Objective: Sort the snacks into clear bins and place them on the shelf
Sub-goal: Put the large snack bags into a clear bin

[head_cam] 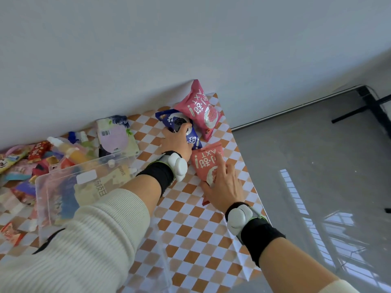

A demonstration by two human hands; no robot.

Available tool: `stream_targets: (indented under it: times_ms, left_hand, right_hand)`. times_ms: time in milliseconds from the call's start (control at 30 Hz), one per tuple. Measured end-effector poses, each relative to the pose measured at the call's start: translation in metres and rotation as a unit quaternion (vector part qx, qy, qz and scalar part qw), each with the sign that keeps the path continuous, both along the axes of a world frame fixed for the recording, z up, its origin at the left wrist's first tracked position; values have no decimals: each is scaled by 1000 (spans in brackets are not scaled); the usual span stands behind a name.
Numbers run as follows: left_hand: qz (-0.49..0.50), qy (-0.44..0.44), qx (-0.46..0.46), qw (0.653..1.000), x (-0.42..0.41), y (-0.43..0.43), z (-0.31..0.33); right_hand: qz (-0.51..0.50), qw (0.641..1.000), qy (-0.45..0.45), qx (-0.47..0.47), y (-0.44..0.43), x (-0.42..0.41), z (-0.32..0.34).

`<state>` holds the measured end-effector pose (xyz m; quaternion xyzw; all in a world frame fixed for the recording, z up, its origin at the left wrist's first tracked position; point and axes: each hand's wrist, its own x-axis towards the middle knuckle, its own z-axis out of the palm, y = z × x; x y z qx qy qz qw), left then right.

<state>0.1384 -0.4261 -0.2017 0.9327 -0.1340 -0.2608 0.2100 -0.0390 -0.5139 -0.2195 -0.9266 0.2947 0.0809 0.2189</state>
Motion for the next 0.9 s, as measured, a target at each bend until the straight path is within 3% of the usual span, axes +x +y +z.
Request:
stream_targets:
  times_ms: [167,533,900]
  left_hand:
    - [17,23,-34,999,-8,18,13]
    - [29,-16,-106,994,-59,84,80]
    - [19,-34,-140,989,-134,229,138]
  right_hand:
    - [-25,999,-23,15,0,-12,10]
    - [-49,995,-86,34,14,-43,66]
    - [32,990,-101,92,107,-53,120]
